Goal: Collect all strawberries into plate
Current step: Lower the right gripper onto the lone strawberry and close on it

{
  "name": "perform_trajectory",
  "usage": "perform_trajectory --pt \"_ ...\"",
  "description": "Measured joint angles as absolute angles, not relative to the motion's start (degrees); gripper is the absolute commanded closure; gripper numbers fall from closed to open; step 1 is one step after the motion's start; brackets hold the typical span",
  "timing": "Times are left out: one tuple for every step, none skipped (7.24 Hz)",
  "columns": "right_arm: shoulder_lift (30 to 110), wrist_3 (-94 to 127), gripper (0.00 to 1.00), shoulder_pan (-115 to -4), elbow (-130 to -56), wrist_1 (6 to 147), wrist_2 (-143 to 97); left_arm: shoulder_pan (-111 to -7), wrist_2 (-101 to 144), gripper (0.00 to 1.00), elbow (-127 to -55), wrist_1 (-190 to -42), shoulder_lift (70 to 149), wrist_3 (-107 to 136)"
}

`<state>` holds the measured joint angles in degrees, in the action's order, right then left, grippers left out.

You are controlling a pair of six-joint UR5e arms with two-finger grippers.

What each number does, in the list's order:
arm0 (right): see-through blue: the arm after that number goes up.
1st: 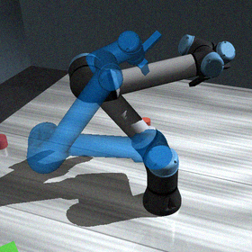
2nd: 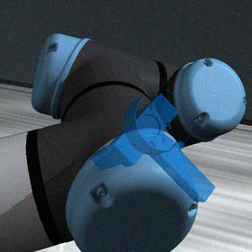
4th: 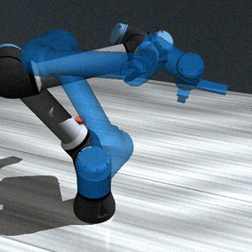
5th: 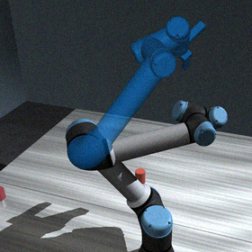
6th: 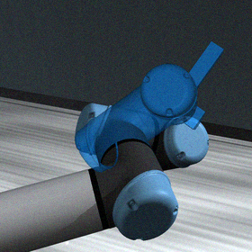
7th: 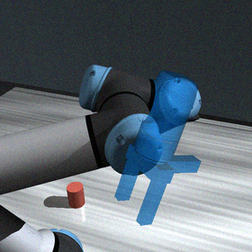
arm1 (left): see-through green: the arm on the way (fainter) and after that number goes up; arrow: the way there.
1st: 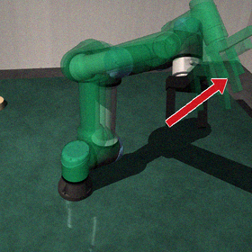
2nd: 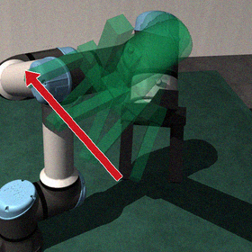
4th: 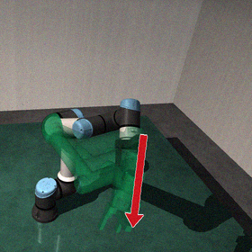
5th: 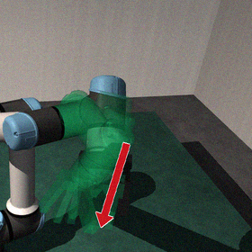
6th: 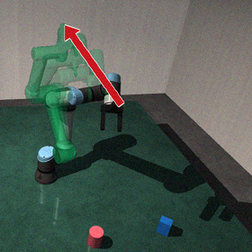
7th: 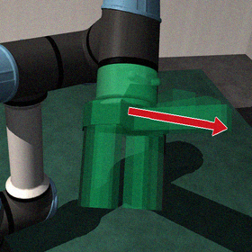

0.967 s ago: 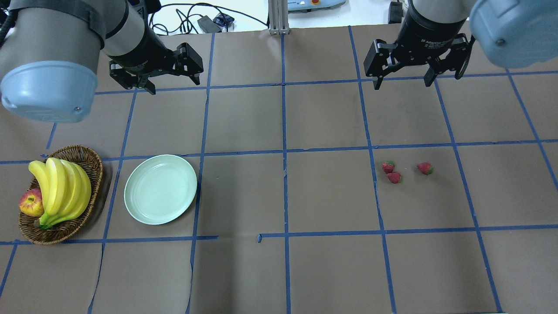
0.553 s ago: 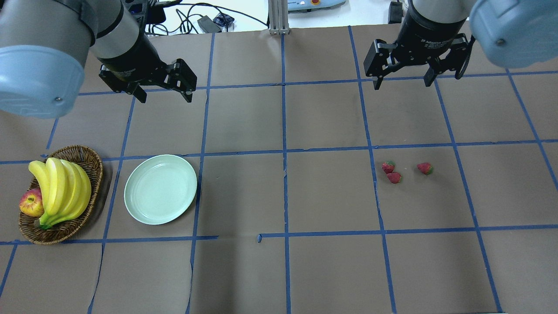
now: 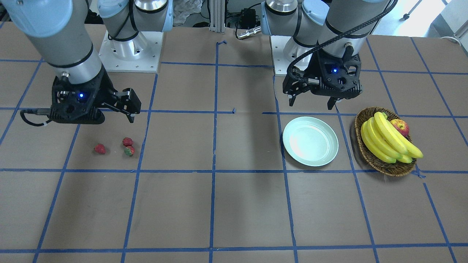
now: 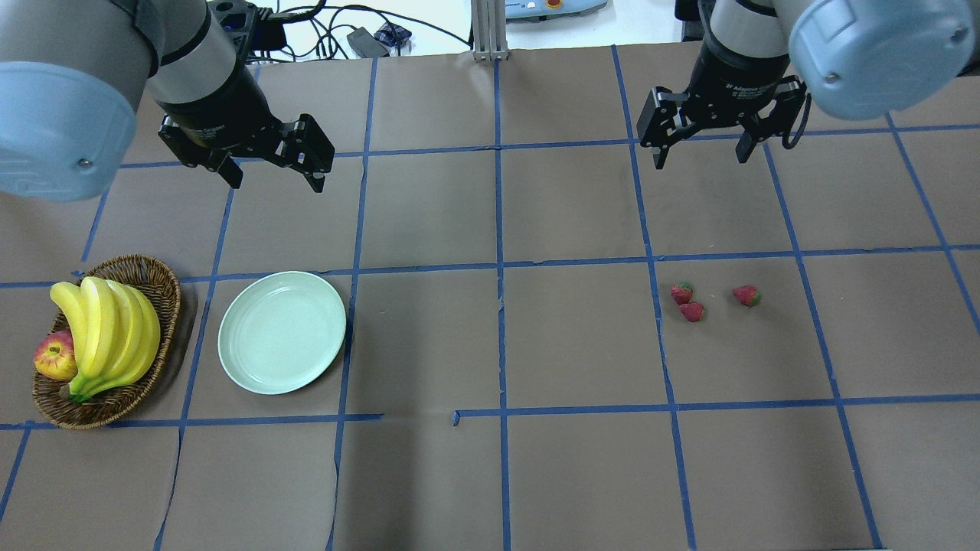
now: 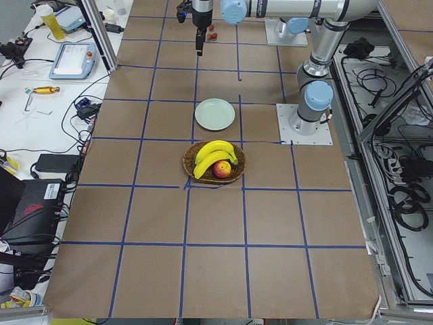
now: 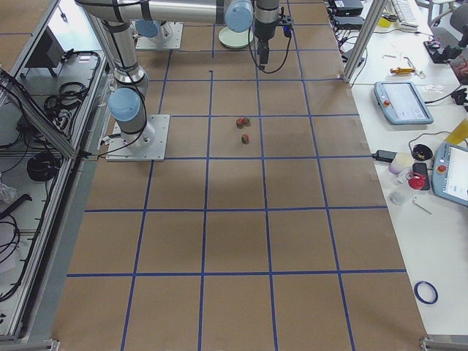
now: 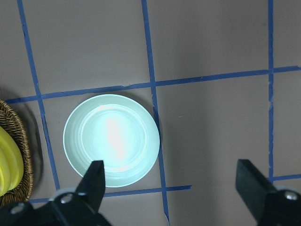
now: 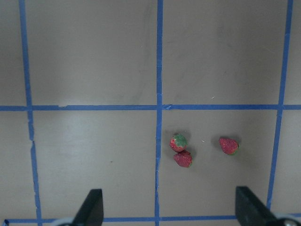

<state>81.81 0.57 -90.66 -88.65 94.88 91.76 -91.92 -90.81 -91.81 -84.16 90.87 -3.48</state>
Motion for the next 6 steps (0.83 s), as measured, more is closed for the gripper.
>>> perform_trajectory --pt "79.92 -1.43 0.0 -89.01 -91.93 98.8 91.65 -91.93 -90.83 0.0 -92.14 -84.19 90.86 -3.58" --pt "78.84 -5.22 0.0 -87.6 -96.85 104.64 91.48 -91.93 -90.81 0.0 -92.45 -84.2 90.83 -3.6" --pt "78.18 -9.13 0.0 -86.21 -102.87 111.75 91.51 -91.93 -90.8 0.0 -92.63 -84.2 90.81 -3.58" --pt "77.98 -13.04 0.0 -83.89 -107.84 116.32 91.74 -91.93 -90.8 0.0 -92.71 -84.2 90.8 -3.49" --pt "78.08 -17.16 0.0 -79.96 -111.55 118.28 91.99 -91.95 -90.77 0.0 -92.97 -84.2 90.74 -3.35" --pt "78.21 -19.81 0.0 -76.16 -114.07 119.0 92.03 -91.99 -90.69 0.0 -93.46 -84.18 90.61 -3.26"
